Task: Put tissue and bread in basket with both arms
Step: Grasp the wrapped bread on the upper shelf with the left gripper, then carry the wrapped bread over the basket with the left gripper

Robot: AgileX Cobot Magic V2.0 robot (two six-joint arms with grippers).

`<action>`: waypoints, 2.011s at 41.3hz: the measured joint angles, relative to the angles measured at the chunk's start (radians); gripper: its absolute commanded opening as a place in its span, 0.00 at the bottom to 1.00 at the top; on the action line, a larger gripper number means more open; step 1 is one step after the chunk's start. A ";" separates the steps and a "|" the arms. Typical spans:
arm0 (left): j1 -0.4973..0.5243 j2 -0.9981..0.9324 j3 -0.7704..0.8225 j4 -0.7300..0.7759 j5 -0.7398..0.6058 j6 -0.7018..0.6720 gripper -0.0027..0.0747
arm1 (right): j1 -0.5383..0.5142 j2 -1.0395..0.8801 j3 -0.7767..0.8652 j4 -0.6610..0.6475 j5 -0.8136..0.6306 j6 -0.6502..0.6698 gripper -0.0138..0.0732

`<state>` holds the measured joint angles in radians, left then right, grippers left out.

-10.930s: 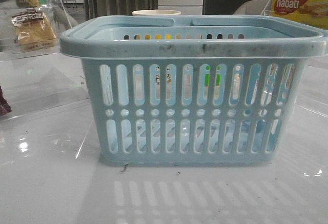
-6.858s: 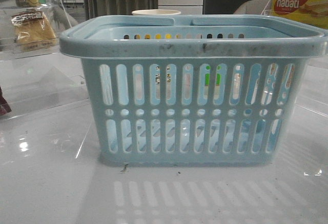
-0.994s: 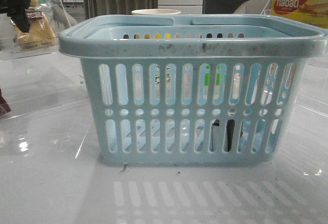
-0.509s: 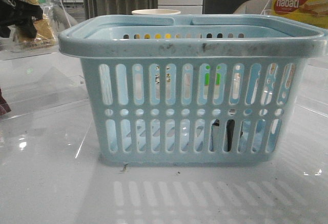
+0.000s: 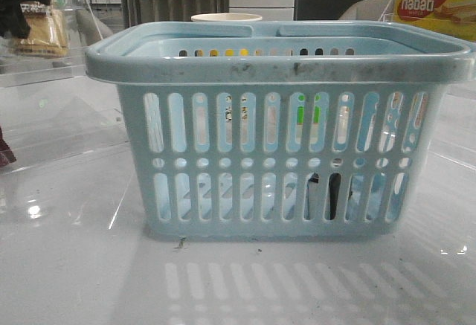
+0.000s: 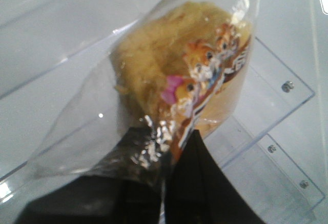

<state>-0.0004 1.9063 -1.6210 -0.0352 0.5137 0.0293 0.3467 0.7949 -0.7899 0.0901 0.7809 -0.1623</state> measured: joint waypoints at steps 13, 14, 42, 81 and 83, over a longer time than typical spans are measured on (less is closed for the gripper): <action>-0.025 -0.218 0.000 0.004 0.129 0.000 0.15 | 0.000 0.000 0.000 0.000 0.000 0.000 0.64; -0.032 -0.228 0.000 0.004 0.139 0.000 0.15 | 0.000 0.000 0.000 0.000 0.000 0.000 0.64; -0.548 -0.389 -0.002 0.006 0.290 0.132 0.15 | 0.000 0.000 0.000 0.000 0.000 0.000 0.64; -0.634 -0.059 -0.002 -0.048 0.328 0.132 0.52 | 0.000 0.000 0.000 0.000 0.000 0.000 0.64; -0.634 -0.063 -0.002 -0.048 0.331 0.132 0.51 | 0.000 0.000 0.000 0.000 0.000 0.000 0.64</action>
<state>-0.6347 1.8433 -1.6230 -0.0829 0.8446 0.1615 0.3467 0.7949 -0.7899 0.0901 0.7809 -0.1623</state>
